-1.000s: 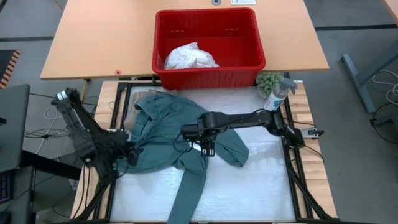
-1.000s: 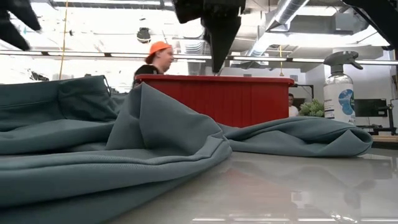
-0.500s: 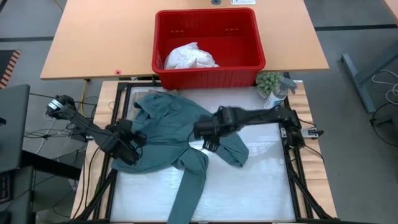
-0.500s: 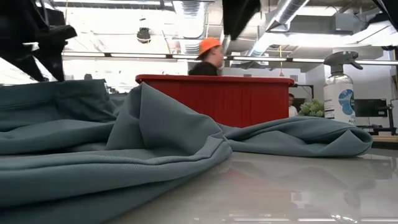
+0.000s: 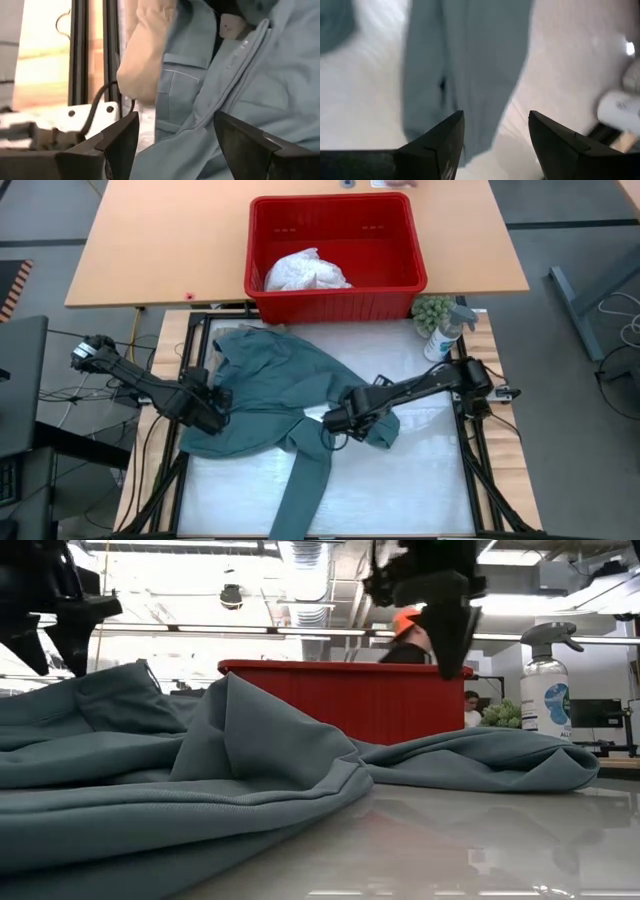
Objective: Fold Laundry from Bin
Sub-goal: Fold the blue pants in the red bin
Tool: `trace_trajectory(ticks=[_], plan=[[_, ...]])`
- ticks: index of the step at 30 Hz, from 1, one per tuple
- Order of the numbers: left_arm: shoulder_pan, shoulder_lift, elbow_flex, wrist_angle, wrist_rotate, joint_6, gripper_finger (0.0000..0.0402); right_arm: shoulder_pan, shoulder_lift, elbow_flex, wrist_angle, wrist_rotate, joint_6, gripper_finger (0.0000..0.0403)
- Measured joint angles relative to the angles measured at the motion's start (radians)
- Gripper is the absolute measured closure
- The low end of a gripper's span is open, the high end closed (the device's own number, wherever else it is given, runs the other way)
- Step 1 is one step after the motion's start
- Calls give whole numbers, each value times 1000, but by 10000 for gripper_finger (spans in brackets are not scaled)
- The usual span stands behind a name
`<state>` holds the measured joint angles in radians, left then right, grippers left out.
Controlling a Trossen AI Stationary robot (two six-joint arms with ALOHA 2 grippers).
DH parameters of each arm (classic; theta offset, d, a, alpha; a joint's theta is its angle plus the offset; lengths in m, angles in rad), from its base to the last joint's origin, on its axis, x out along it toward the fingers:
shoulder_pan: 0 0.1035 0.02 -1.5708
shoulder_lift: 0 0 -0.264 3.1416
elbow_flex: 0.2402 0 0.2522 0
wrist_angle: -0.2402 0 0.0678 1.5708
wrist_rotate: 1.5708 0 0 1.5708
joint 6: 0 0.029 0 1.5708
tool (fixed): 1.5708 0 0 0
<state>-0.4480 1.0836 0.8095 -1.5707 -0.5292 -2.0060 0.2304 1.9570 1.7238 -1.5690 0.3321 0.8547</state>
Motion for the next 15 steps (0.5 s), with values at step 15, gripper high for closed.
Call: trace_trajectory(ticks=[15], plan=[[38, 0, 15, 462, -159, 97, 156, 169, -248, -375, 233, -54, 192, 159]])
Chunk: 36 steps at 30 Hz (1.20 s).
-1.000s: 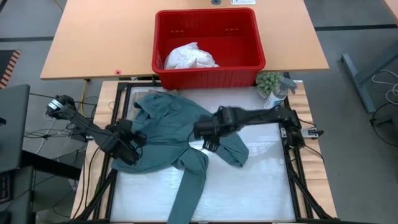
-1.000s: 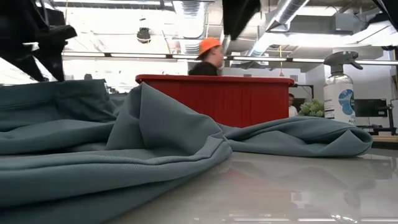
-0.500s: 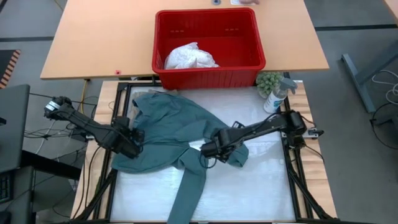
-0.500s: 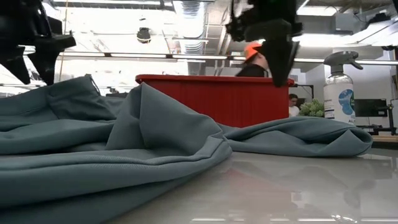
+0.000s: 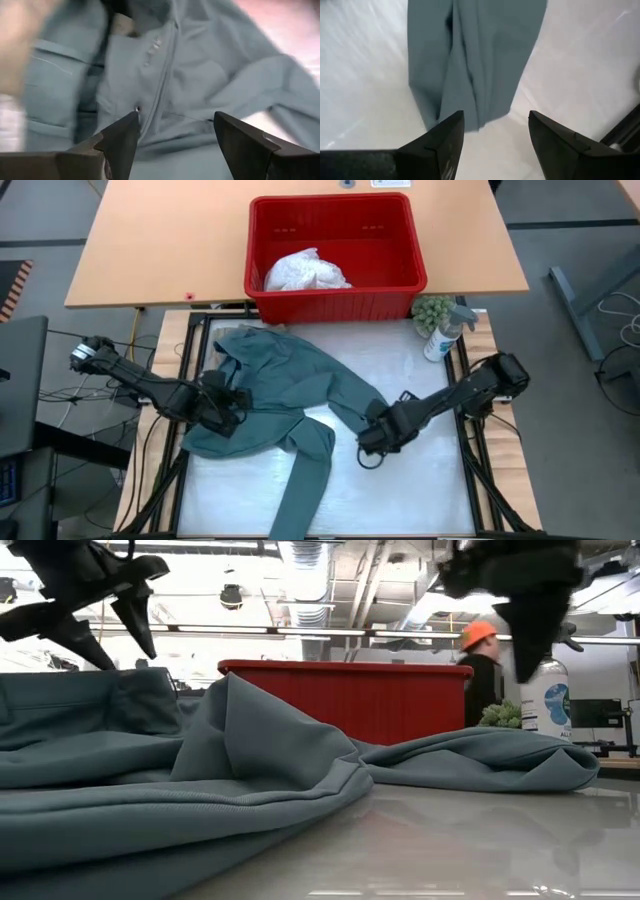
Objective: Fold Laundry from Bin
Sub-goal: Fold the blue pants in the red bin
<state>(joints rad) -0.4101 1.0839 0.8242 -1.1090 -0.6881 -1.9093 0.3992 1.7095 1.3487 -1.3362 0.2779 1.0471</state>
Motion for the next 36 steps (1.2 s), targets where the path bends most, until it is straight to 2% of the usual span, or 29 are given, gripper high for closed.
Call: trace_trajectory(ticks=[4, 8, 13, 18, 22, 25, 27, 29, 30, 36], plan=[[36, 12, 29, -179, 31, -24, 170, 34, 0, -58, 46, -41, 35, 159], [77, 15, 40, -305, 19, -58, 191, 58, 0, -75, 65, -57, 61, 159], [165, 16, 40, -352, -69, -19, 211, 75, 0, -75, 63, -63, 59, 159], [249, 13, 70, -333, -100, 18, 227, 79, 0, -75, 62, -63, 48, 159], [208, 9, 197, -295, -200, 138, 255, 90, 0, -75, 62, -63, 44, 159], [179, 9, 306, -229, -267, 273, 303, 93, 0, -75, 62, -62, 40, 159], [161, 10, 346, -111, -225, 443, 345, 93, 0, -75, 62, -62, 26, 159], [153, 12, 352, 5, -101, 635, 384, 93, 0, -75, 61, -56, 18, 159], [152, 24, 352, 26, -49, 678, 392, 93, 0, -75, 62, -49, 19, 159], [176, 168, 310, -126, 52, 594, 401, 93, 1, -75, 70, -37, 19, 159]])
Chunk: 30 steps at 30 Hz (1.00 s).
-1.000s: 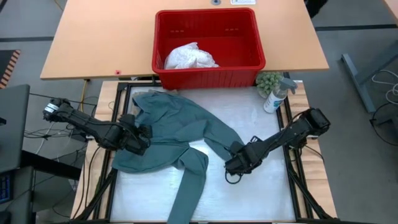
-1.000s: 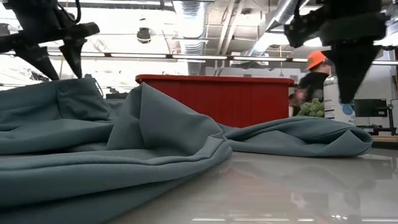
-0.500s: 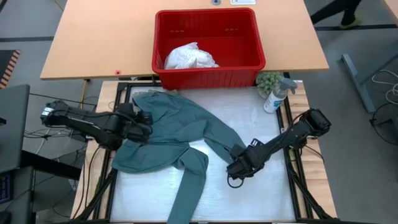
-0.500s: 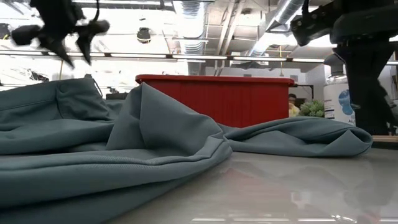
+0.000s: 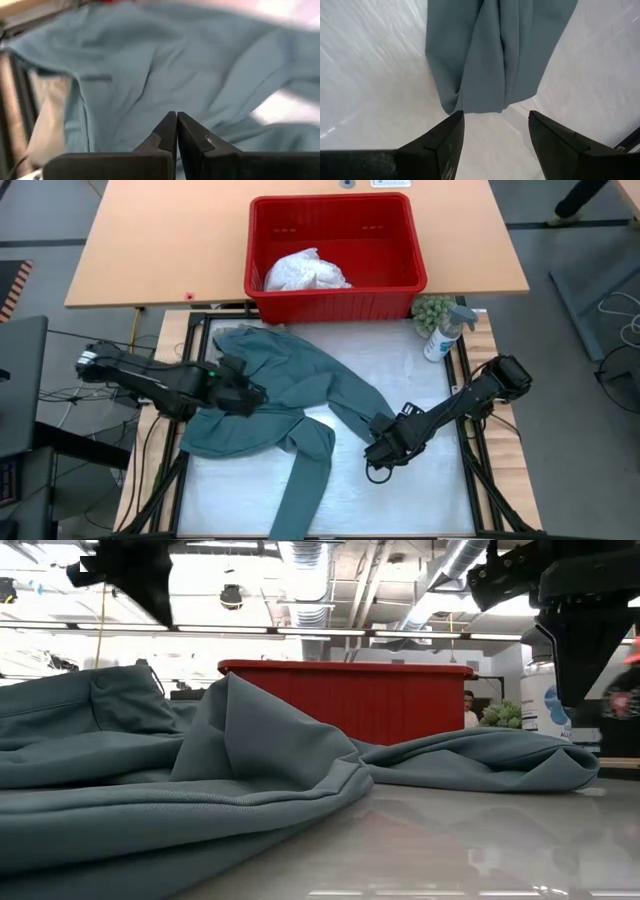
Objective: Fold Laundry from Bin
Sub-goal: Fold the blue pants in the red bin
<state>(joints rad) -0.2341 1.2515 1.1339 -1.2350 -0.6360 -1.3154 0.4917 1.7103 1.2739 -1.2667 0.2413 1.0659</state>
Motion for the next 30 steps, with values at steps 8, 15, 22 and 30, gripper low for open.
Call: trace_trajectory(ticks=[8, 15, 22, 30], plan=[[110, 256, -33, -303, 99, 37, 401, 0, 0, 0, 0, 0, 2, 159], [256, 290, -61, -339, 99, 204, 402, 0, 0, 0, -2, 0, 0, 159], [374, 187, -68, -335, 57, 265, 401, 2, 0, 0, 44, 1, 23, 159], [399, -53, -68, -243, 121, 210, 401, 53, 1, -44, 83, 74, 119, 159]])
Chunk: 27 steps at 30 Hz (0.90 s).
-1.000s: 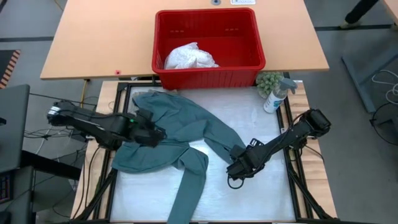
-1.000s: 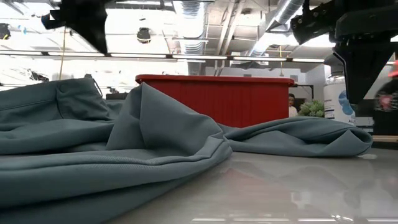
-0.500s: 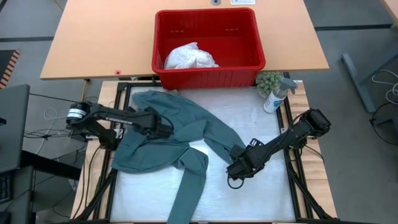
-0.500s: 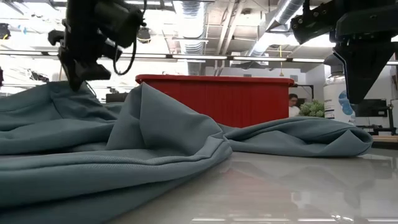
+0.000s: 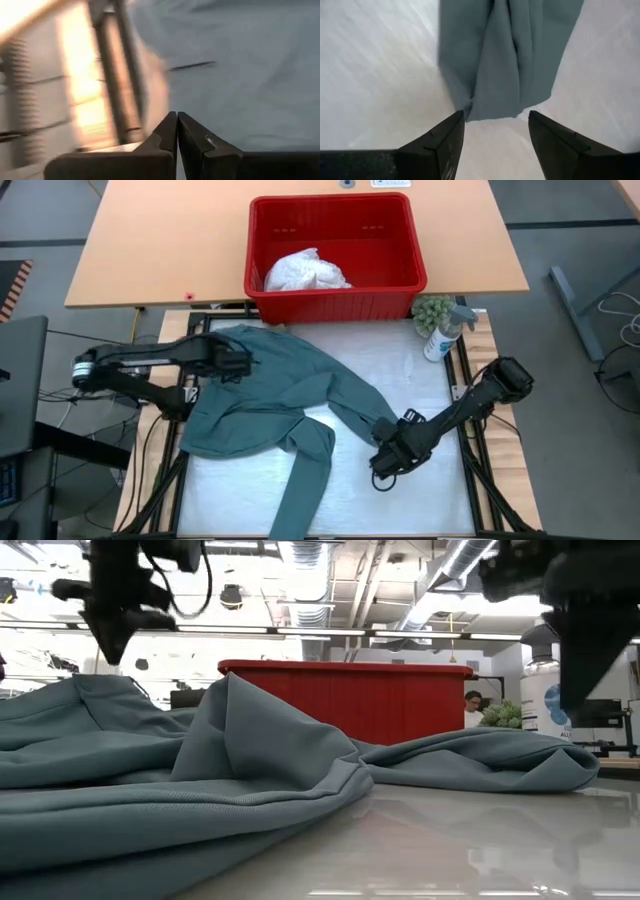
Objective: Fold Laundry from Bin
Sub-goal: Fold the blue pants in the red bin
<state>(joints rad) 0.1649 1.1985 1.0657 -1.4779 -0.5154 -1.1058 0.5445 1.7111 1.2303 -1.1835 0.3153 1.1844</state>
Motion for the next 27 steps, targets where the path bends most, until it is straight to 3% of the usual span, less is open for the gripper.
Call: trace_trajectory(ticks=[5, 9, 16, 20, 25, 27], plan=[[-99, -111, -14, 307, 49, 44, 401, -4, 0, -95, 100, -75, 33, 159], [-136, -93, -57, 355, 21, 47, 401, -12, 1, -115, 98, -83, 74, 186], [-127, 25, -218, 480, 30, 100, 401, -55, 1, -110, 89, -134, 16, 376], [-104, 88, -278, 498, 42, 95, 401, -57, -3, -39, -57, -135, -22, 384], [-96, 121, -321, 515, 62, 95, 401, -60, -5, 121, -377, -131, -87, 389], [-96, 124, -332, 525, 75, 97, 401, -69, -18, 164, -384, -118, -153, 389]])
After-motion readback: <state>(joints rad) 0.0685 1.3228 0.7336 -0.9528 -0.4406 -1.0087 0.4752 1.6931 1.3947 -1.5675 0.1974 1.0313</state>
